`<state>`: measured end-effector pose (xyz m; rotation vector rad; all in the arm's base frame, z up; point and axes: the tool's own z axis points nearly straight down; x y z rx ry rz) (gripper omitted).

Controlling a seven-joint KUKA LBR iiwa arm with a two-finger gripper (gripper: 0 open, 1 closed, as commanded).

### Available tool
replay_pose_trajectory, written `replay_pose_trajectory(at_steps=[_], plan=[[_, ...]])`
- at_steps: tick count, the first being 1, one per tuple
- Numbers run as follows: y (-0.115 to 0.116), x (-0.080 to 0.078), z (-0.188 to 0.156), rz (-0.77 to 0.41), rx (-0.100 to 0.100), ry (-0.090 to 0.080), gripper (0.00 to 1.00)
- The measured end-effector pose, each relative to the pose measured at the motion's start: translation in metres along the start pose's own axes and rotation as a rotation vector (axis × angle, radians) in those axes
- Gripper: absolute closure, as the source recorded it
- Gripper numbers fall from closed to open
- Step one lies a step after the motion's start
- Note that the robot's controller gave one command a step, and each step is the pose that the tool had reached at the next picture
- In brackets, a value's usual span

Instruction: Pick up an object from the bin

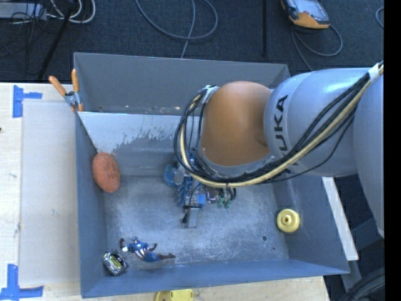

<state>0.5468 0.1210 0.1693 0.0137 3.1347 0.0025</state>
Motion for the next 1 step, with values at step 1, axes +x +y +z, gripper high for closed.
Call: replay_pose_trajectory(at_steps=[1], plan=[[-0.0104,0.0141,0.0528,-0.107,0.001,0.007,0.0]])
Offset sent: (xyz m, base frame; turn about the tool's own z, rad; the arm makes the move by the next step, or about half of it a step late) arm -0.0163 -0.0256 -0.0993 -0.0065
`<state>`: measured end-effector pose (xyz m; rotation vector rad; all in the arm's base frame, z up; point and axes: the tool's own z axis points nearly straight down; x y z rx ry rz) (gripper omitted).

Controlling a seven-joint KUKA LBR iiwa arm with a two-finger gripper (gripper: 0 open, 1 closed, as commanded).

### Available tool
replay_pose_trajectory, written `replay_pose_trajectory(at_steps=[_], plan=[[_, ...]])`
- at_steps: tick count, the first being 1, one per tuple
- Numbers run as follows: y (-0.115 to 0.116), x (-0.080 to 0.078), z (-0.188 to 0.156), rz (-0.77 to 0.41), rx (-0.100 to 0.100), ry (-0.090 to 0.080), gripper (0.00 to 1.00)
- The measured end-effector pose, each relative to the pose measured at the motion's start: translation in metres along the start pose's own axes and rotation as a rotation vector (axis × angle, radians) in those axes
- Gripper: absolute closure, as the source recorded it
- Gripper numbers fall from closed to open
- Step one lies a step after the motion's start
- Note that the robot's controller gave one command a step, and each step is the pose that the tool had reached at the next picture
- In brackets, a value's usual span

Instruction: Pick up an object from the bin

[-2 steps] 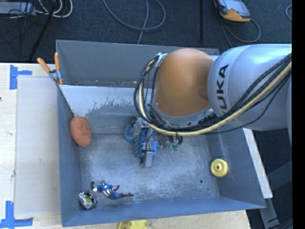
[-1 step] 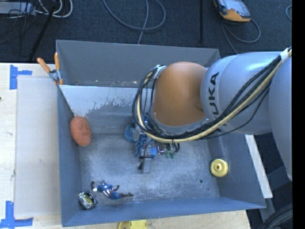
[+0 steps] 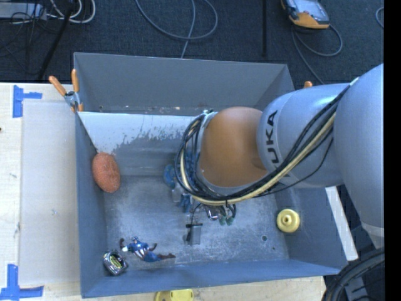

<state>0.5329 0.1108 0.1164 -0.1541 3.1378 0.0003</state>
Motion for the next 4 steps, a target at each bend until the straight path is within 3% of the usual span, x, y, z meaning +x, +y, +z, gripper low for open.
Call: replay_pose_trajectory(at_steps=[1,2,3,4], plan=[[-0.008,0.004,0.03,-0.042,0.0,0.004,0.0],[0.006,0.024,0.039,0.097,0.001,0.003,0.0],[0.027,0.039,0.044,-0.096,0.0,0.002,0.0],[0.035,0.046,0.044,-0.076,0.0,-0.011,0.0]])
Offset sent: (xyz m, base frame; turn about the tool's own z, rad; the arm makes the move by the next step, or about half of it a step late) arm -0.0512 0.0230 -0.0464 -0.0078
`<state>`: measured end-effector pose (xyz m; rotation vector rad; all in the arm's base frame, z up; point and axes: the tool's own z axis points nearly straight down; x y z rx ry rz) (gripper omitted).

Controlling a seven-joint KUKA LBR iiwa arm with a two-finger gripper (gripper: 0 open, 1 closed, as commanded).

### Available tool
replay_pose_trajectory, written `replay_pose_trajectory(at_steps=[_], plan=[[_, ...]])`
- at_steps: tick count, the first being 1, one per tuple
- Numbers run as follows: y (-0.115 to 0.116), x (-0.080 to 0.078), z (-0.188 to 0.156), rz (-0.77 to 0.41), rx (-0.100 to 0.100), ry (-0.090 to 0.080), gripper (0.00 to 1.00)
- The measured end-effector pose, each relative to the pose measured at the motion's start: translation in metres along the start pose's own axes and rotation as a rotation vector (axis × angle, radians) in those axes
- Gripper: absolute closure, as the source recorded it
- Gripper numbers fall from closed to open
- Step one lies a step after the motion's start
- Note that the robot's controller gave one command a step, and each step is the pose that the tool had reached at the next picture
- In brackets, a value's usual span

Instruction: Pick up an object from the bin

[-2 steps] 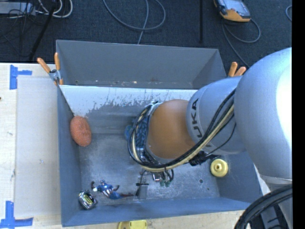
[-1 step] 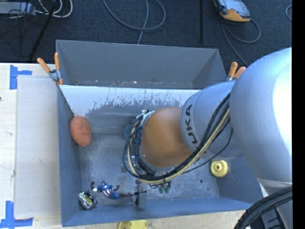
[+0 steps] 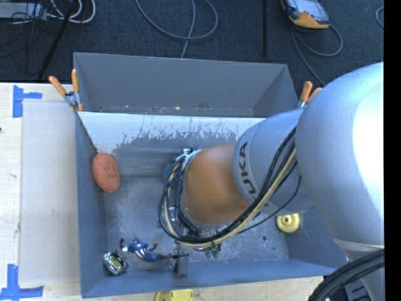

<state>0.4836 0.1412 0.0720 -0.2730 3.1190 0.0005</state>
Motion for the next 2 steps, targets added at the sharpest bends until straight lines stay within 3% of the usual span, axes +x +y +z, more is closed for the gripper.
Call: replay_pose_trajectory(at_steps=[1,2], plan=[[0.005,0.0032,0.0025,-0.063,-0.001,0.011,1.0],[0.0048,0.0032,0.0025,-0.061,-0.001,0.011,1.0]])
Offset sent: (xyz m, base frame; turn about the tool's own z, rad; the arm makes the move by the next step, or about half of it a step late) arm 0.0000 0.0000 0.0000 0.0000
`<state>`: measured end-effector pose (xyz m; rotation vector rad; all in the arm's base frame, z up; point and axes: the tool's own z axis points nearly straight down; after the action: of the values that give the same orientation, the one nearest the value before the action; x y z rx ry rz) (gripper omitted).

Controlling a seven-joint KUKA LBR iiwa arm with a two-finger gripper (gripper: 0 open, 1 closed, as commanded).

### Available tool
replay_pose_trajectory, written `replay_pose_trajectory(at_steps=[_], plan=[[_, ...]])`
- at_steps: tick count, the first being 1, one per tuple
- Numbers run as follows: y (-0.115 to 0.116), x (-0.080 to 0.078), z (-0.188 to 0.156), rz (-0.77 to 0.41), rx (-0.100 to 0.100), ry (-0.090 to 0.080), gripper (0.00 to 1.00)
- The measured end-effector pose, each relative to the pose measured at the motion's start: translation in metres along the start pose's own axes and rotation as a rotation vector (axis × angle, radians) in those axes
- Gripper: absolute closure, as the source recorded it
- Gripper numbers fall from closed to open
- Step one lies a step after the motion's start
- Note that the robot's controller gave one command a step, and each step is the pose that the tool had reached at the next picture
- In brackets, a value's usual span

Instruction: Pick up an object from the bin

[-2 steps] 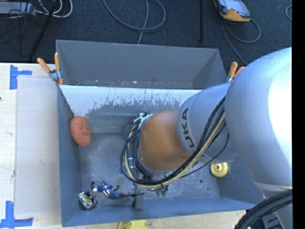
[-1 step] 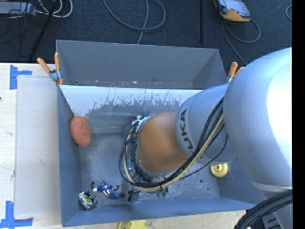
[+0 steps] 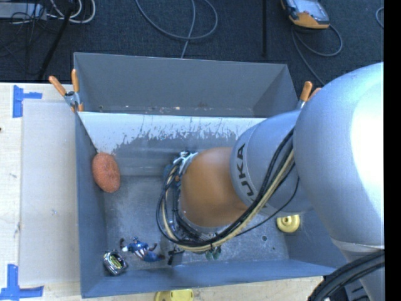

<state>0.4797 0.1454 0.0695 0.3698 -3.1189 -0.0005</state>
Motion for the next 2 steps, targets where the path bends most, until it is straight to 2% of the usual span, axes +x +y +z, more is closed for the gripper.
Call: replay_pose_trajectory(at_steps=[1,2], plan=[[-0.002,-0.005,-0.013,-0.001,0.001,0.009,1.0],[0.01,-0.003,-0.05,0.016,0.0,0.0,1.0]])
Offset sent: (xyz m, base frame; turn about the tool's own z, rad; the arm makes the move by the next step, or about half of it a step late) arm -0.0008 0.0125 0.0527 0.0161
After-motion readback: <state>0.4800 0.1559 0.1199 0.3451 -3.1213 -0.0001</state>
